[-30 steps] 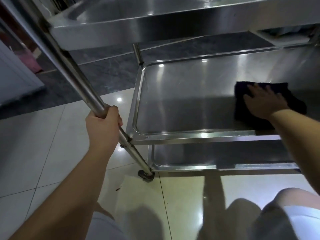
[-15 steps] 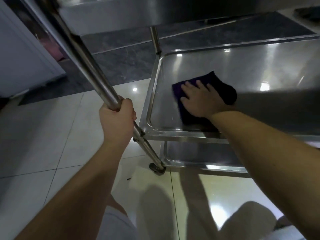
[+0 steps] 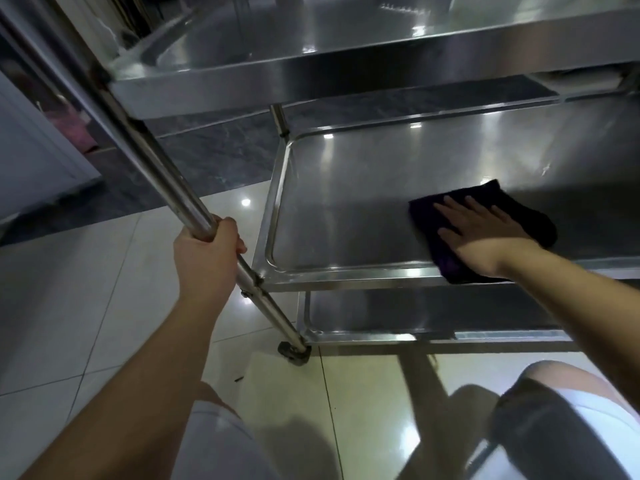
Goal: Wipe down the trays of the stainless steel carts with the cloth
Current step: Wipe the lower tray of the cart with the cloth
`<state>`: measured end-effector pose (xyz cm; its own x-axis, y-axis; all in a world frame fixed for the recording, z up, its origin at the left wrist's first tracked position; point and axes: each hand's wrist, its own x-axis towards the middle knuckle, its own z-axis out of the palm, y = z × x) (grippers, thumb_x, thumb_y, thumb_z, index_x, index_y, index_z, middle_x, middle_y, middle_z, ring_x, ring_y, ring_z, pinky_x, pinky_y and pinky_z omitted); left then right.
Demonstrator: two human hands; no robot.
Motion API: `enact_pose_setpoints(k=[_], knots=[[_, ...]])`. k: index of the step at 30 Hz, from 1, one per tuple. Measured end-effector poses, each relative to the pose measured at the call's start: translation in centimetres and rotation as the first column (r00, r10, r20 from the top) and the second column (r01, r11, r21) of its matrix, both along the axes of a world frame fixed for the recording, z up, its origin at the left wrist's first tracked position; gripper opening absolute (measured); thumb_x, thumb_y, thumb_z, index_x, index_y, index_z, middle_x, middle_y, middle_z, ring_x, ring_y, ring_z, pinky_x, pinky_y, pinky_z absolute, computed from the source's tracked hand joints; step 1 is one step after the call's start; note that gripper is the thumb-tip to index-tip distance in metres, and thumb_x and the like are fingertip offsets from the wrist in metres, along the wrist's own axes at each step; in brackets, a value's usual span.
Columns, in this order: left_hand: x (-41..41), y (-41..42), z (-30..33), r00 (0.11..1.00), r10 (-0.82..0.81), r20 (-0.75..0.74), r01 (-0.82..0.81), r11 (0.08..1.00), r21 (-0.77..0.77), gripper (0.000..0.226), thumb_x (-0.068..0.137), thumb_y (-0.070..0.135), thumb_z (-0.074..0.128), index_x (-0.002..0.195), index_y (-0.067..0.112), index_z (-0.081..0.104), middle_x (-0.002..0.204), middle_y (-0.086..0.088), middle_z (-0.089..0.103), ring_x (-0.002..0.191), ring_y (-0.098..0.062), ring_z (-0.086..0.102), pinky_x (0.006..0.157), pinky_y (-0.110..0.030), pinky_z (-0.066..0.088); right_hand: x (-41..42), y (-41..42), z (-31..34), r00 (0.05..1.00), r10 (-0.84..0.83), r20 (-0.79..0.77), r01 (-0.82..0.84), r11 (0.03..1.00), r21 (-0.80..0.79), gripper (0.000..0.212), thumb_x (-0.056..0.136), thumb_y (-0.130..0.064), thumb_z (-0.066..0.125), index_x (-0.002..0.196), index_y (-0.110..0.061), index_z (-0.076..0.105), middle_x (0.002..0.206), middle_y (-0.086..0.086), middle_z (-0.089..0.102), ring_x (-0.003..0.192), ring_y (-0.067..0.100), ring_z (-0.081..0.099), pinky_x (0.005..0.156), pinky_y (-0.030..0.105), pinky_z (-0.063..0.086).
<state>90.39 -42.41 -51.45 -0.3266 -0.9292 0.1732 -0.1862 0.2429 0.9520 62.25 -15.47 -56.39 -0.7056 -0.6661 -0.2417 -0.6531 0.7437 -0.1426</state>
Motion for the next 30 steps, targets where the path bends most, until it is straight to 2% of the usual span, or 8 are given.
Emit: enact_pose_setpoints(k=[5, 10, 12, 14, 17, 22, 26, 30], knots=[[0.3, 0.8, 0.5, 0.996, 0.036, 0.077, -0.041, 0.997, 0.062, 0.023, 0.096, 0.023, 0.063, 0.107, 0.004, 0.067, 0.083, -0.002, 0.075, 0.074, -0.004, 0.071, 0.073, -0.027, 0.054, -2.6, 4.9, 0.2, 0.990, -0.137, -0.013, 0.137, 0.990, 0.013, 0.061, 0.106, -0.051, 0.022, 0.163, -0.041, 0.002, 0.170, -0.017, -0.007, 0.158, 0.013, -0.003, 0.126, 0.043, 0.005], [2.4, 3.4, -0.2, 0.888, -0.039, 0.458, 0.033, 0.999, 0.022, 0.029, 0.098, 0.033, 0.066, 0.119, 0.018, 0.054, 0.101, 0.002, 0.065, 0.087, -0.014, 0.063, 0.065, -0.027, 0.042, -2.4, 4.6, 0.2, 0.991, -0.133, -0.021, 0.133, 0.991, 0.015, 0.061, 0.106, -0.051, 0.022, 0.163, -0.040, 0.001, 0.170, -0.016, -0.007, 0.158, 0.014, -0.004, 0.126, 0.044, 0.004], [3.7, 4.3, -1.4, 0.753, -0.161, 0.638, 0.106, 0.987, 0.124, 0.046, 0.098, 0.041, 0.064, 0.136, 0.018, 0.050, 0.121, -0.001, 0.064, 0.098, -0.021, 0.059, 0.076, -0.033, 0.044, -2.4, 4.7, 0.1, 0.991, -0.130, -0.026, 0.130, 0.991, 0.017, 0.062, 0.106, -0.051, 0.022, 0.163, -0.039, 0.001, 0.171, -0.015, -0.008, 0.158, 0.014, -0.004, 0.126, 0.044, 0.003], [4.8, 5.3, -2.2, 0.481, -0.291, 0.827, 0.201, 0.955, 0.219, 0.062, 0.100, 0.049, 0.058, 0.150, 0.015, 0.044, 0.140, -0.007, 0.059, 0.104, -0.022, 0.055, 0.086, -0.031, 0.043, -2.5, 4.7, 0.1, 0.991, -0.131, -0.022, 0.132, 0.991, 0.013, 0.062, 0.106, -0.051, 0.022, 0.163, -0.039, 0.001, 0.170, -0.015, -0.008, 0.158, 0.015, -0.005, 0.126, 0.044, 0.003], [4.5, 7.5, -1.5, 0.239, -0.329, 0.914, 0.338, 0.910, 0.240, 0.056, 0.101, 0.051, 0.053, 0.147, 0.018, 0.051, 0.133, -0.003, 0.066, 0.095, -0.013, 0.059, 0.085, -0.027, 0.047, -2.2, 4.7, 0.0, 0.992, -0.127, -0.017, 0.127, 0.992, 0.003, 0.062, 0.107, -0.051, 0.022, 0.163, -0.039, 0.001, 0.170, -0.015, -0.008, 0.158, 0.015, -0.006, 0.126, 0.044, 0.002], [-2.3, 11.9, 1.3, 0.498, -0.393, 0.773, 0.570, 0.820, 0.050, 0.028, 0.099, 0.043, 0.056, 0.126, 0.036, 0.061, 0.099, 0.015, 0.068, 0.087, -0.006, 0.065, 0.078, -0.030, 0.052, -1.8, 4.8, -0.2, 0.992, -0.126, -0.013, 0.125, 0.992, -0.020, 0.062, 0.107, -0.051, 0.023, 0.163, -0.038, 0.002, 0.171, -0.014, -0.009, 0.158, 0.016, -0.007, 0.126, 0.045, 0.000], [-9.9, 14.6, -0.4, 0.535, -0.389, 0.750, 0.716, 0.680, -0.158, 0.046, 0.102, 0.041, 0.055, 0.144, 0.023, 0.055, 0.137, -0.004, 0.060, 0.126, -0.026, 0.056, 0.102, -0.035, 0.047, -1.8, 4.9, -0.1, 0.991, -0.135, -0.008, 0.135, 0.991, -0.022, 0.063, 0.106, -0.053, 0.023, 0.163, -0.039, 0.002, 0.171, -0.013, -0.009, 0.158, 0.021, -0.010, 0.126, 0.050, -0.004], [-15.4, 16.7, -2.8, 0.492, -0.352, 0.796, 0.740, 0.650, -0.170, 0.052, 0.105, 0.038, 0.049, 0.152, 0.017, 0.044, 0.154, -0.008, 0.043, 0.139, -0.031, 0.041, 0.110, -0.039, 0.041, -1.7, 4.9, -0.1, 0.992, -0.129, -0.008, 0.129, 0.991, -0.028, 0.063, 0.106, -0.054, 0.023, 0.163, -0.039, 0.002, 0.171, -0.011, -0.009, 0.158, 0.022, -0.009, 0.126, 0.050, -0.002]])
